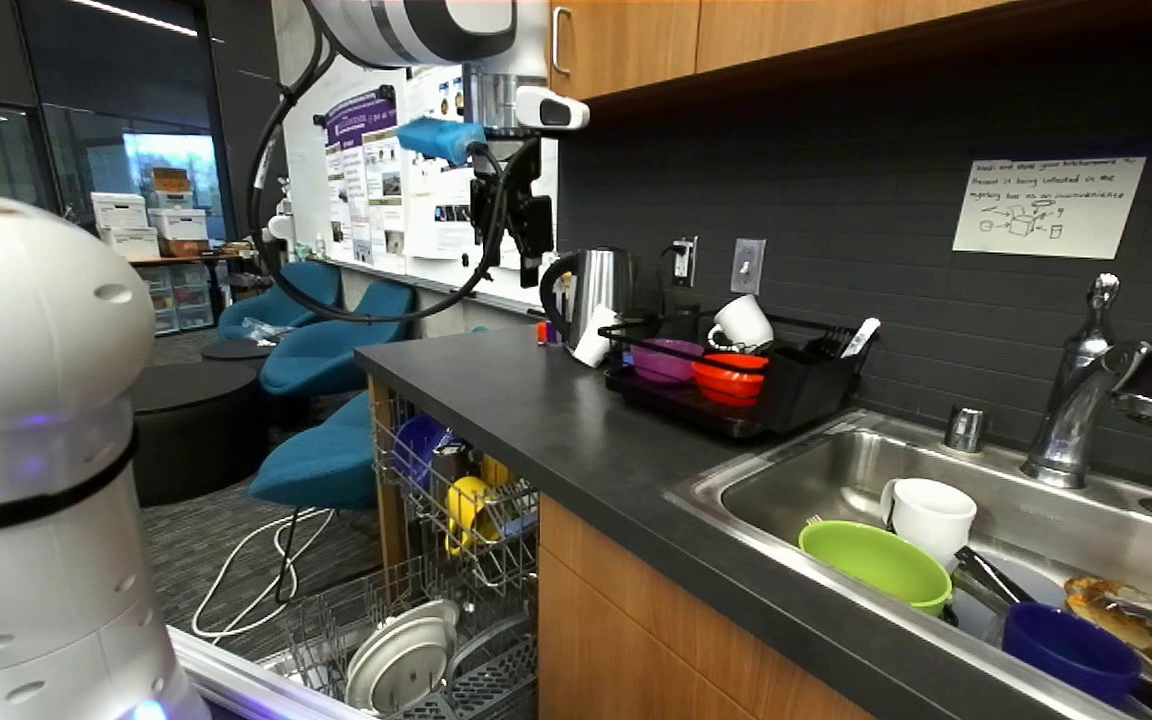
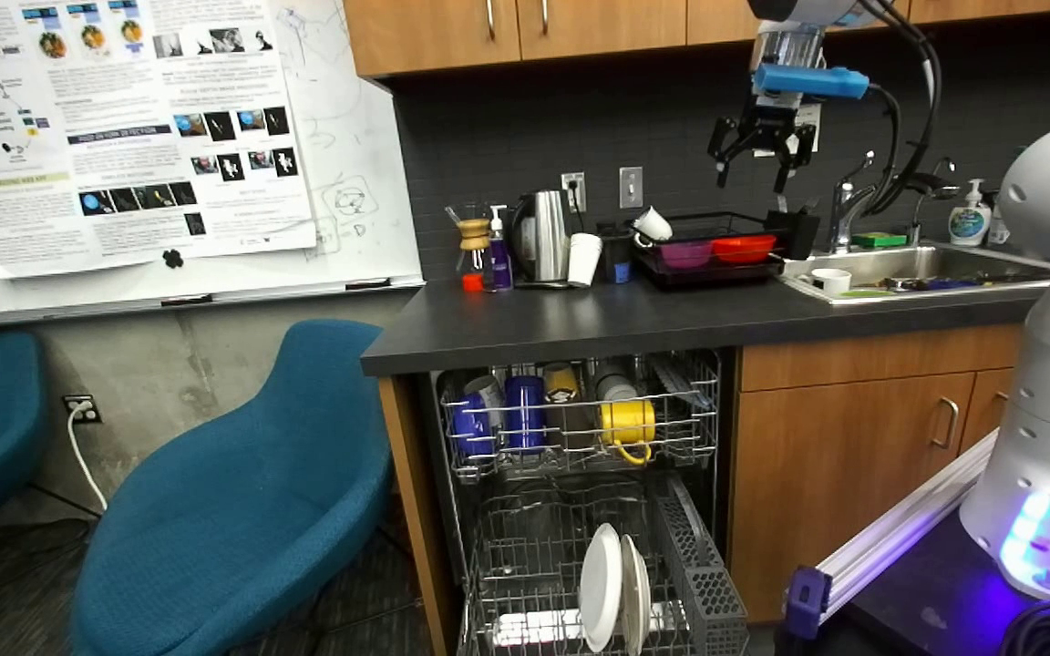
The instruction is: Put the fork on the counter
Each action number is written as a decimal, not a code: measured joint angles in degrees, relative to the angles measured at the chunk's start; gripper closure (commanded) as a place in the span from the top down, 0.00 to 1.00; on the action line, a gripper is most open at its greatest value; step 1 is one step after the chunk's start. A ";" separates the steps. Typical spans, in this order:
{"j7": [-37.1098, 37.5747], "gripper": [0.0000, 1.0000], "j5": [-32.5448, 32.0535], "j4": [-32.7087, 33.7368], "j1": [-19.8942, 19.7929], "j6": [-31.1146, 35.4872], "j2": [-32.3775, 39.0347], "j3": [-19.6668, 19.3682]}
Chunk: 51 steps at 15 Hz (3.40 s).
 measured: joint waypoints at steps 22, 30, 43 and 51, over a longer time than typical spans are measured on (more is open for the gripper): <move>10.93 1.00 0.02 -0.25 -9.75 14.43 4.37 -2.68; 22.75 1.00 0.03 1.77 -13.67 24.93 8.89 -2.88; 30.67 1.00 15.84 10.37 -14.09 23.65 16.29 -9.47; 24.97 1.00 29.75 16.92 -12.82 12.37 20.56 -13.53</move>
